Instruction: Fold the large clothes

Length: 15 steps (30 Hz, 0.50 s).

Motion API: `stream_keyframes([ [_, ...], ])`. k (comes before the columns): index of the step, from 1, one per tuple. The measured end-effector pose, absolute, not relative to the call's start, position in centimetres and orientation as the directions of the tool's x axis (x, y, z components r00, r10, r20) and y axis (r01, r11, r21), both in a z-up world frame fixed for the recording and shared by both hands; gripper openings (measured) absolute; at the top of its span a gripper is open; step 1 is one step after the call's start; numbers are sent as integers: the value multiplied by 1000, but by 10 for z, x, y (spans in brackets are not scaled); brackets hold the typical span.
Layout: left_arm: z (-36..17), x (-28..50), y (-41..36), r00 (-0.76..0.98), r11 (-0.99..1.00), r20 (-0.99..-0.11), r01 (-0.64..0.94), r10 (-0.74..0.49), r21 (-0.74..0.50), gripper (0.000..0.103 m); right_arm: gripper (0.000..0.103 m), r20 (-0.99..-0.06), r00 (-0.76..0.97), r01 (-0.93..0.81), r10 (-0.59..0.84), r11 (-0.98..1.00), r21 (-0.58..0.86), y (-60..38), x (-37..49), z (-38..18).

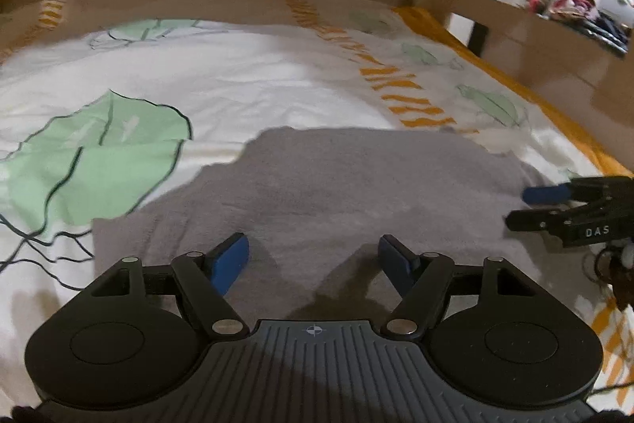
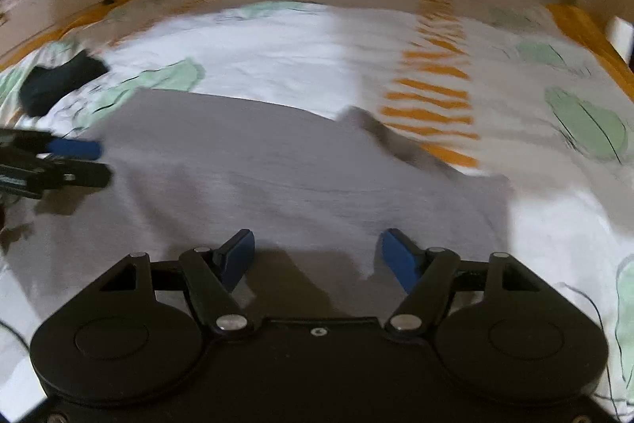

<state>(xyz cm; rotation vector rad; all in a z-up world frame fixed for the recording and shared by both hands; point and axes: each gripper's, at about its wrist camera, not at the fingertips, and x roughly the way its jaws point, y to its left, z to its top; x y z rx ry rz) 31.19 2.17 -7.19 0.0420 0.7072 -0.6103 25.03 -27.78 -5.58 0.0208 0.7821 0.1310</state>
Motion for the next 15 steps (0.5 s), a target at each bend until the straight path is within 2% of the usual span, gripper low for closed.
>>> stream_keyframes([
  [3, -72, 313, 23, 626, 852, -622, 507, -470, -133, 71, 73, -709, 702, -48, 70, 998, 51, -292, 250, -58],
  [8, -82, 327, 50, 631, 919, -676, 334, -381, -207, 71, 73, -719, 692, -14, 60, 997, 70, -299, 252, -57],
  [11, -82, 334, 65, 616, 911, -672, 297, -412, -286, 71, 73, -723, 689, -6, 54, 998, 69, -300, 252, -57],
  [15, -68, 329, 69, 671, 931, -646, 253, -364, -262, 72, 73, -724, 688, 23, 48, 996, 87, -304, 252, -55],
])
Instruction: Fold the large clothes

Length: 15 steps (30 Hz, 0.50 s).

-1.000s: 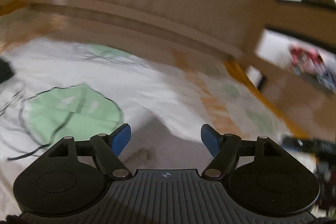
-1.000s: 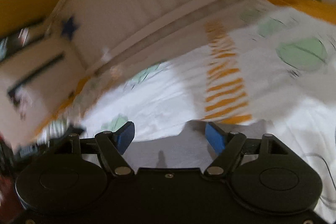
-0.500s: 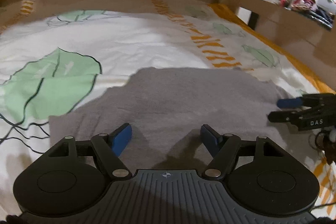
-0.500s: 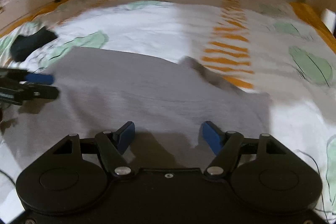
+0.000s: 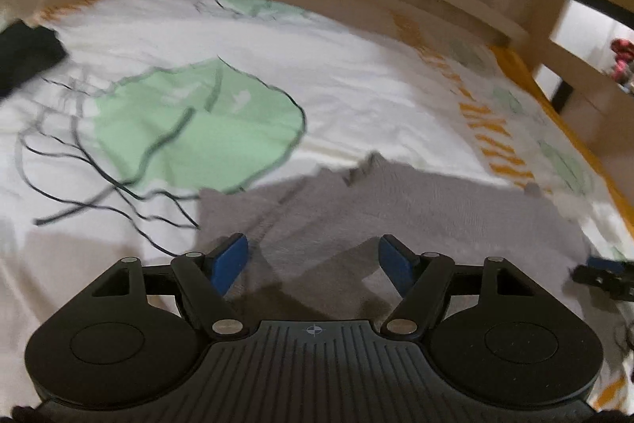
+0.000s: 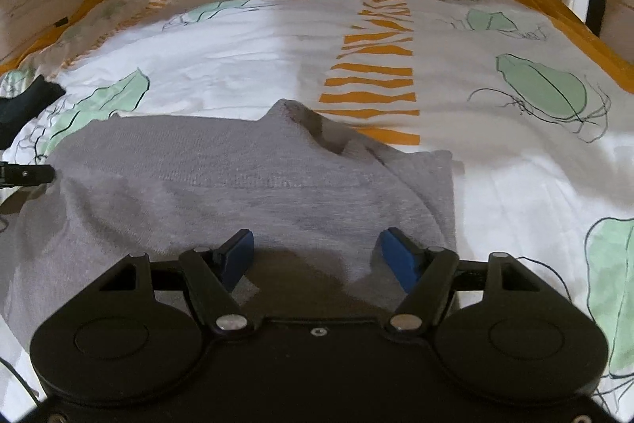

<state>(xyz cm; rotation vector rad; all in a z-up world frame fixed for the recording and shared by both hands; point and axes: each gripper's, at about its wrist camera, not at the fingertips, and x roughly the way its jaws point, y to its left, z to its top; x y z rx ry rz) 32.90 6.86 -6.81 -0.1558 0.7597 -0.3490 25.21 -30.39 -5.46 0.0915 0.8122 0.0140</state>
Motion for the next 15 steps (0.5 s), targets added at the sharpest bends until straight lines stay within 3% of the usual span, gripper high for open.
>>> stream_keyframes([
  [5, -55, 330, 95, 690, 913, -610, 201, -388, -354, 78, 78, -675, 730, 74, 102, 971, 227, -325, 246, -41],
  [15, -82, 326, 124, 561, 880, -692, 157, -454, -449, 79, 87, -669, 727, 182, 154, 897, 404, -367, 236, -37],
])
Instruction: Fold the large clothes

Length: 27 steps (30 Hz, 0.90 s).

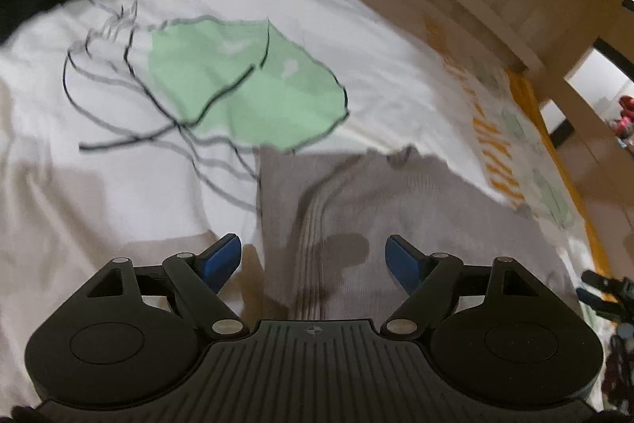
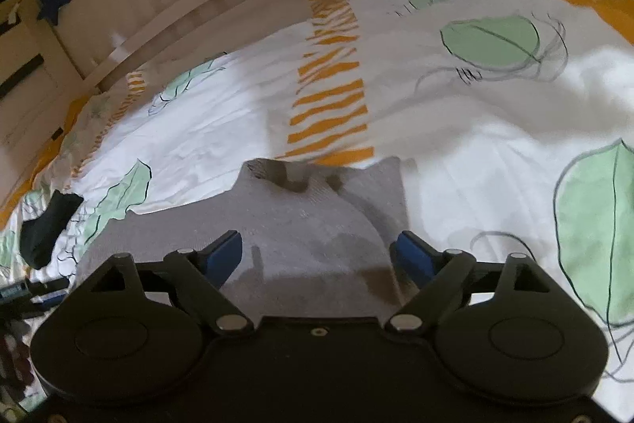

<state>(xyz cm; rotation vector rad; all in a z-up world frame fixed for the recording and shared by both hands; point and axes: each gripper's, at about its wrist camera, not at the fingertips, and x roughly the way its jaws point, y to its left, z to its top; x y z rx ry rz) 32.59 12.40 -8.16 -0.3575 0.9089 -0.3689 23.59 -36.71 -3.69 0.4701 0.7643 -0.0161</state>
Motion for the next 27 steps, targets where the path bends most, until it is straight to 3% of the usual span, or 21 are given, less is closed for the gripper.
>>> stream_keyframes([
  [7, -93, 313, 128, 478, 821, -684, 166, -551, -546, 79, 91, -663, 698, 218, 271, 801, 557, -392, 221, -49],
  [13, -97, 304, 128, 446, 802, -678, 192, -584, -565, 81, 92, -692, 649, 225, 316, 789, 572, -397, 202, -65],
  [20, -107, 285, 141, 392, 700, -615, 118, -685, -704, 81, 93, -664, 627, 175, 407, 757, 630, -387, 181, -71],
  [27, -110, 281, 130, 412, 685, -588, 135, -696, -716, 81, 94, -628, 644, 187, 436, 706, 683, -378, 167, -75],
])
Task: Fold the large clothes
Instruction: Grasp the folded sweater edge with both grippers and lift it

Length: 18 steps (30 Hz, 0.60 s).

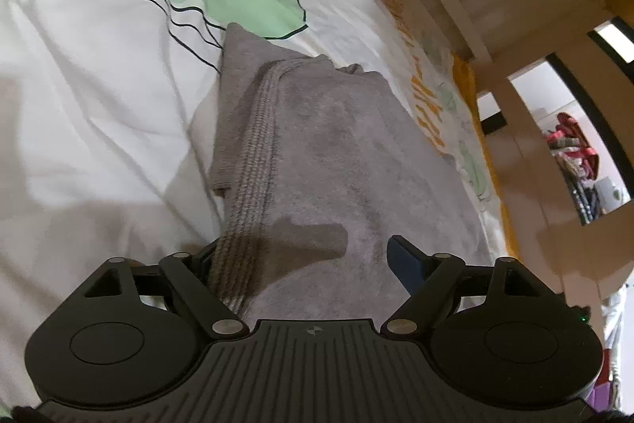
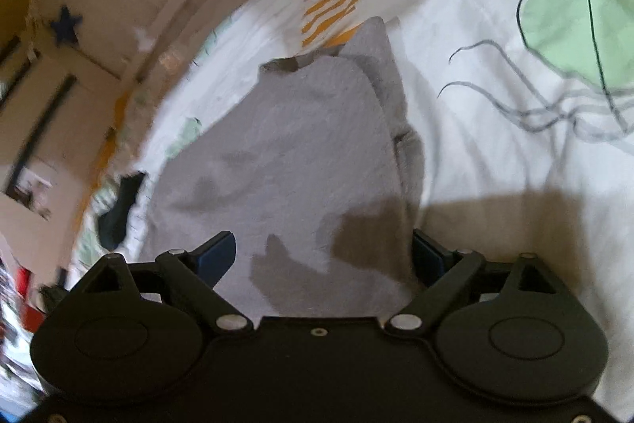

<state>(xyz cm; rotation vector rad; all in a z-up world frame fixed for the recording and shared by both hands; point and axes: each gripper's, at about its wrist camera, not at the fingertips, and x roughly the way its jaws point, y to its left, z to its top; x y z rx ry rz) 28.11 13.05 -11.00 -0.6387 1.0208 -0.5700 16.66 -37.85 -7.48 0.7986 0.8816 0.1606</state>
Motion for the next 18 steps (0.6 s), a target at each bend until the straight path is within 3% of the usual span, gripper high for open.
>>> stream_keyframes([
  [5, -115, 290, 119, 430, 656, -544, 170, -721, -735, 80, 89, -575, 682, 155, 453, 679, 718, -372, 170, -84],
  [7, -114, 290, 116, 451, 663, -539, 176, -711, -727, 74, 66, -571, 692, 151, 441, 685, 713, -369, 175, -85],
  [8, -113, 288, 116, 460, 670, -542, 171, -703, -723, 58, 58, -571, 692, 155, 441, 682, 714, -368, 176, -88],
  [9, -113, 287, 116, 468, 681, -552, 162, -690, -714, 44, 43, -577, 688, 166, 440, 679, 716, -366, 178, -92],
  [10, -114, 286, 118, 469, 684, -555, 159, -687, -712, 24, 32, -593, 684, 184, 426, 685, 705, -366, 178, -95],
  [13, -116, 281, 125, 459, 641, -526, 133, -716, -756, 20, 24, -608, 687, 184, 399, 713, 677, -361, 176, -94],
  [18, -100, 267, 134, 466, 637, -522, 122, -714, -762, 15, 21, -635, 691, 223, 344, 735, 640, -355, 165, -79],
])
